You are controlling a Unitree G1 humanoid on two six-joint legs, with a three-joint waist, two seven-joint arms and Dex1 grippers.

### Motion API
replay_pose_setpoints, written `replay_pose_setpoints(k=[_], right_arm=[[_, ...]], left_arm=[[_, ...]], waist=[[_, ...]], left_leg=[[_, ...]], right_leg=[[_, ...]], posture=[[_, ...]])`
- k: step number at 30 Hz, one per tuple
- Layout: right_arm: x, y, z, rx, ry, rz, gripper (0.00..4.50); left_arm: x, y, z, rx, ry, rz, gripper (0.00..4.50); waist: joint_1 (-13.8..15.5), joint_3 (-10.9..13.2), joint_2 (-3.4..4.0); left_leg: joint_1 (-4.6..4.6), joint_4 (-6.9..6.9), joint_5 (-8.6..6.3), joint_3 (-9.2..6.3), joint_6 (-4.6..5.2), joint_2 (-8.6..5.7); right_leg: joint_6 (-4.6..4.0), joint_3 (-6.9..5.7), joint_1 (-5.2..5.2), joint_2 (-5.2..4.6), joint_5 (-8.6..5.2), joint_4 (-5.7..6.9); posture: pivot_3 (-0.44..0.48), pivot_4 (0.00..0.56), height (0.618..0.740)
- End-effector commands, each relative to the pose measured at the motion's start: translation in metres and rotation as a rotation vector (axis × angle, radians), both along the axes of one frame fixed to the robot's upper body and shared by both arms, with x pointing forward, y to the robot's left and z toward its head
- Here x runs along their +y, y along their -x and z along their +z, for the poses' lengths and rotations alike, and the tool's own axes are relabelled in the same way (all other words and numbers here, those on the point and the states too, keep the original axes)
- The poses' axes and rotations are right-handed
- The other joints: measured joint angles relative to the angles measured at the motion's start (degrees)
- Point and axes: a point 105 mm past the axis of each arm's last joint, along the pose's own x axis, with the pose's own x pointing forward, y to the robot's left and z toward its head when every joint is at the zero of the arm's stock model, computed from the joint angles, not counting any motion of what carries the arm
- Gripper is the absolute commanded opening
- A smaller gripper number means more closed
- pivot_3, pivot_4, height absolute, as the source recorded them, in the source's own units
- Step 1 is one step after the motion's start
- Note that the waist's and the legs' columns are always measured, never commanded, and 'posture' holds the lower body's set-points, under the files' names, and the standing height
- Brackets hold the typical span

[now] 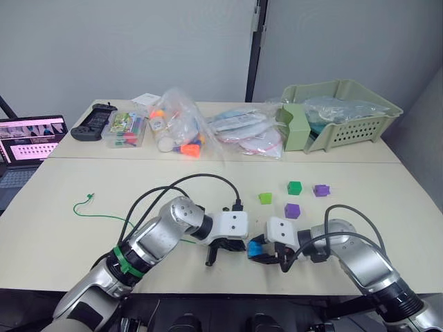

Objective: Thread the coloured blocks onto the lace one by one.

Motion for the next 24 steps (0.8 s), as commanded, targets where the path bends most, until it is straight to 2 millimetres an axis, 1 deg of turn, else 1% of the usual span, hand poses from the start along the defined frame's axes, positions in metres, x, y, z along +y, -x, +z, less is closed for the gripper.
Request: replay_pose_setpoints(k=[1, 3, 6, 8, 9, 11, 13, 14, 17, 20, 22, 24], right_arm=[[0.008, 0.001, 0.008, -0.018, -0.045, 0.004, 1.37], [0.008, 0.002, 0.007, -0.016, -0.042, 0.001, 1.37], [0.005, 0.004, 0.005, -0.013, -0.036, -0.003, 1.37], [0.004, 0.005, 0.004, -0.011, -0.033, -0.007, 1.37], [0.004, 0.005, 0.004, -0.011, -0.032, -0.009, 1.37], [0.003, 0.005, 0.003, -0.008, -0.030, -0.014, 1.37], [0.002, 0.005, 0.002, -0.007, -0.025, -0.017, 1.37], [0.002, 0.005, 0.001, -0.007, -0.023, -0.020, 1.37], [0.001, 0.004, 0.001, -0.007, -0.021, -0.024, 1.37], [0.000, 0.003, 0.001, -0.011, -0.021, -0.030, 1.37], [0.000, 0.003, 0.002, -0.012, -0.022, -0.031, 1.37], [0.000, 0.002, 0.002, -0.012, -0.022, -0.032, 1.37]], left_arm=[[-0.018, -0.001, 0.010, 0.003, 0.097, -0.003, 0.00], [-0.020, -0.001, 0.008, 0.028, 0.121, 0.000, 0.00], [-0.016, -0.006, 0.011, 0.005, 0.137, 0.007, 0.00], [-0.013, -0.008, 0.016, -0.010, 0.158, -0.007, 0.72], [-0.011, -0.008, 0.018, -0.005, 0.171, -0.013, 0.98], [-0.004, -0.008, 0.023, 0.010, 0.191, -0.014, 1.64], [0.005, -0.007, 0.026, 0.029, 0.196, -0.015, 2.33], [0.010, -0.006, 0.026, 0.038, 0.193, -0.019, 2.61], [0.024, -0.004, 0.023, 0.044, 0.184, -0.022, 2.62], [0.035, -0.004, 0.014, 0.055, 0.179, 0.004, 2.62], [0.038, -0.007, 0.007, 0.040, 0.174, 0.019, 2.62], [0.036, -0.007, 0.002, 0.036, 0.180, 0.023, 2.62]], waist=[[0.0, 0.0, 0.00], [0.1, 0.0, 0.00], [0.2, 0.0, 0.01], [0.1, 0.0, 0.00], [0.0, 0.0, 0.00], [0.0, 0.0, 0.00], [0.0, 0.0, 0.01], [0.0, 0.0, 0.01], [-0.2, 0.0, 0.02], [-0.1, 0.0, 0.01], [-0.1, 0.0, 0.01], [0.1, 0.0, 0.01]], left_leg=[[-0.01, 0.02, 0.00, 0.00, 0.00, 0.00], [0.00, 0.05, 0.00, 0.00, 0.00, -0.02], [-0.01, 0.12, 0.00, 0.00, 0.00, -0.02], [-0.01, 0.14, 0.00, 0.00, 0.00, -0.02], [-0.03, 0.17, 0.00, -0.01, 0.00, -0.01], [-0.07, 0.18, 0.00, -0.02, 0.00, -0.01], [-0.12, 0.20, 0.00, -0.04, 0.00, -0.01], [-0.12, 0.21, 0.00, -0.05, 0.00, 0.00], [-0.09, 0.20, -0.01, -0.06, 0.00, 0.01], [-0.08, 0.20, -0.01, -0.07, 0.01, 0.01], [-0.09, 0.22, -0.01, -0.07, 0.01, 0.01], [-0.11, 0.26, -0.01, -0.06, 0.01, 0.00]], right_leg=[[0.00, 0.00, 0.00, 0.00, 0.00, 0.00], [0.02, 0.00, 0.03, -0.02, 0.01, 0.01], [0.03, -0.02, 0.05, -0.02, 0.02, 0.01], [0.04, -0.02, 0.06, -0.02, 0.03, 0.01], [0.05, -0.02, 0.05, -0.02, 0.03, 0.02], [0.05, -0.02, 0.00, -0.02, 0.03, 0.05], [0.05, -0.02, -0.05, -0.01, 0.03, 0.08], [0.05, -0.02, -0.05, -0.01, 0.03, 0.09], [0.05, -0.02, -0.05, -0.01, 0.03, 0.11], [0.05, -0.02, -0.05, -0.01, 0.03, 0.14], [0.05, -0.02, -0.04, -0.01, 0.03, 0.13], [0.05, -0.03, -0.04, -0.02, 0.03, 0.13]], posture=[[0.000, 0.150, 0.740], [0.000, 0.150, 0.740], [0.000, 0.150, 0.740], [0.000, 0.150, 0.740], [0.000, 0.150, 0.740], [0.000, 0.150, 0.740], [0.000, 0.150, 0.740], [0.000, 0.150, 0.740], [0.000, 0.150, 0.740], [0.000, 0.150, 0.740], [0.000, 0.150, 0.740], [0.000, 0.150, 0.740]])
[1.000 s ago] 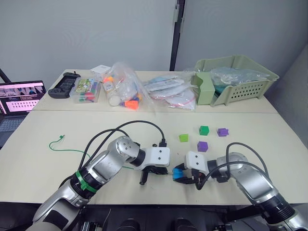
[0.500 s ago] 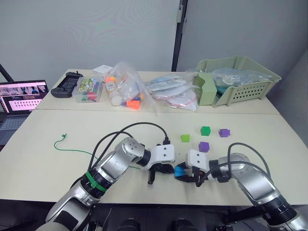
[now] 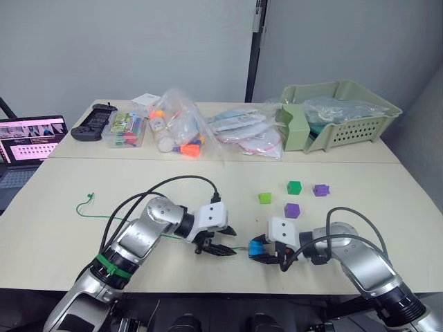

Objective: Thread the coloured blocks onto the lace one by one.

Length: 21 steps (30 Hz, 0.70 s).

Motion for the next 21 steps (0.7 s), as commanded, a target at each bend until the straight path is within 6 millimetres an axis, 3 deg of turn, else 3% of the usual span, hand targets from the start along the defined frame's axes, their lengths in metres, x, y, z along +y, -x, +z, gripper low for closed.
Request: replay_pose_setpoints(k=[1, 7, 8, 14, 21], right_arm=[[0.002, 0.002, 0.003, -0.010, -0.008, 0.012, 1.37], [0.002, 0.002, 0.004, -0.011, -0.009, 0.011, 1.37], [0.002, 0.002, 0.004, -0.011, -0.008, 0.011, 1.37], [0.001, 0.003, 0.004, -0.011, -0.008, 0.008, 1.37], [0.002, 0.003, 0.004, -0.011, -0.010, 0.007, 1.37]], left_arm=[[-0.006, -0.002, 0.003, -0.046, 0.033, -0.011, 2.62], [-0.007, -0.004, -0.019, -0.047, 0.007, 0.002, 2.62], [-0.006, -0.003, -0.020, -0.041, 0.006, -0.003, 2.07], [-0.006, -0.002, -0.021, -0.042, 0.009, -0.009, 0.13], [-0.016, -0.004, -0.012, -0.080, 0.042, -0.020, 0.00]], waist=[[0.1, 0.0, 0.00], [0.0, 0.0, 0.00], [0.0, 0.0, 0.00], [0.0, 0.0, 0.00], [0.0, 0.0, 0.00]], left_leg=[[-0.01, 0.03, 0.00, 0.01, 0.00, 0.00], [-0.02, 0.05, 0.00, 0.02, 0.00, -0.01], [-0.01, 0.05, 0.00, 0.02, 0.00, -0.02], [0.00, 0.06, 0.00, 0.02, 0.00, -0.02], [-0.01, 0.07, 0.00, 0.02, 0.00, -0.03]], right_leg=[[0.00, 0.00, 0.00, 0.00, 0.00, 0.01], [0.00, 0.00, -0.02, 0.00, 0.00, 0.06], [0.00, 0.00, -0.02, 0.00, 0.00, 0.08], [0.00, 0.00, -0.02, -0.01, 0.00, 0.12], [0.00, 0.00, -0.02, -0.01, 0.00, 0.13]], posture=[[0.000, 0.150, 0.740], [0.000, 0.150, 0.740], [0.000, 0.150, 0.740], [0.000, 0.150, 0.740], [0.000, 0.150, 0.740]])
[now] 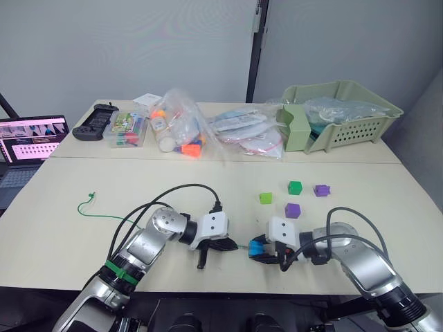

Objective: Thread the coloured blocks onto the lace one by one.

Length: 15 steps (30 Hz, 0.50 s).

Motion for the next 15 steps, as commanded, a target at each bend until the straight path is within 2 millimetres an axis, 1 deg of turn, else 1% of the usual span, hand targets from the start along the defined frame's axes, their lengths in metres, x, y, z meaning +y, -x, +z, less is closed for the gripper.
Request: replay_pose_setpoints(k=[1, 7, 12, 15], right_arm=[[0.002, 0.003, 0.004, -0.011, -0.008, 0.012, 1.37], [0.003, 0.004, 0.004, -0.013, -0.009, 0.011, 1.37], [0.004, 0.004, 0.004, -0.013, -0.009, 0.013, 1.37], [0.004, 0.004, 0.004, -0.012, -0.010, 0.012, 1.37]], left_arm=[[-0.008, -0.001, 0.009, -0.035, 0.026, -0.017, 0.00], [-0.017, 0.000, 0.014, -0.052, 0.023, -0.046, 0.00], [-0.026, -0.001, 0.011, -0.052, 0.021, -0.054, 0.00], [-0.027, -0.002, 0.010, -0.049, 0.013, -0.048, 0.00]], waist=[[0.0, 0.0, 0.00], [0.0, 0.0, 0.00], [0.0, 0.0, 0.00], [0.0, 0.0, 0.00]], left_leg=[[0.00, 0.00, 0.00, 0.00, 0.00, 0.00], [-0.01, 0.01, 0.00, 0.00, 0.00, 0.00], [-0.02, 0.03, 0.00, 0.02, 0.00, -0.03], [-0.01, 0.02, 0.00, 0.02, 0.00, -0.02]], right_leg=[[0.00, 0.00, 0.00, 0.00, 0.00, 0.00], [0.00, 0.00, -0.01, 0.00, 0.00, 0.02], [0.00, 0.00, -0.01, -0.01, 0.00, 0.02], [0.00, 0.00, -0.01, 0.01, 0.00, 0.05]], posture=[[0.000, 0.150, 0.740], [0.000, 0.150, 0.740], [0.000, 0.150, 0.740], [0.000, 0.150, 0.740]])
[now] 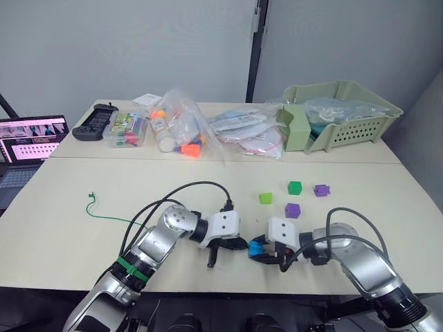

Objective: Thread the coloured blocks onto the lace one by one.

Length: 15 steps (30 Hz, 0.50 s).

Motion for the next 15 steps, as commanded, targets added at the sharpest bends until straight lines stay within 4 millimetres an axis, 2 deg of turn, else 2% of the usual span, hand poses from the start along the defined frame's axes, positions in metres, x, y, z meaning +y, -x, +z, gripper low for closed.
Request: replay_pose_setpoints(k=[1, 4, 9, 15], right_arm=[[0.004, 0.003, 0.004, -0.014, -0.010, 0.015, 1.37], [0.003, 0.004, 0.003, -0.013, -0.009, 0.013, 1.37], [0.003, 0.004, 0.003, -0.013, -0.008, 0.011, 1.37], [0.003, 0.001, 0.006, -0.020, -0.013, 0.005, 1.37]], left_arm=[[-0.005, -0.002, 0.006, -0.019, 0.000, -0.005, 0.00], [0.001, -0.004, 0.004, -0.010, -0.022, 0.014, 0.00], [0.009, -0.007, 0.006, -0.019, -0.026, 0.037, 1.46], [0.012, -0.002, 0.014, -0.026, 0.008, 0.013, 3.58]], waist=[[0.0, 0.0, 0.00], [0.0, 0.0, 0.00], [0.0, 0.0, 0.00], [0.0, 0.0, 0.00]], left_leg=[[-0.01, 0.00, 0.00, 0.00, 0.00, 0.00], [-0.01, 0.01, 0.00, -0.01, 0.00, 0.00], [0.00, 0.01, 0.00, -0.01, 0.00, 0.00], [0.00, 0.00, 0.00, -0.02, 0.00, 0.01]], right_leg=[[0.00, 0.00, 0.00, 0.00, 0.00, 0.00], [0.00, 0.00, 0.00, 0.00, 0.00, -0.01], [0.00, 0.00, 0.00, 0.00, 0.00, -0.01], [0.00, 0.00, 0.00, 0.00, 0.00, 0.00]], posture=[[0.000, 0.150, 0.740], [0.000, 0.150, 0.740], [0.000, 0.150, 0.740], [0.000, 0.150, 0.740]])
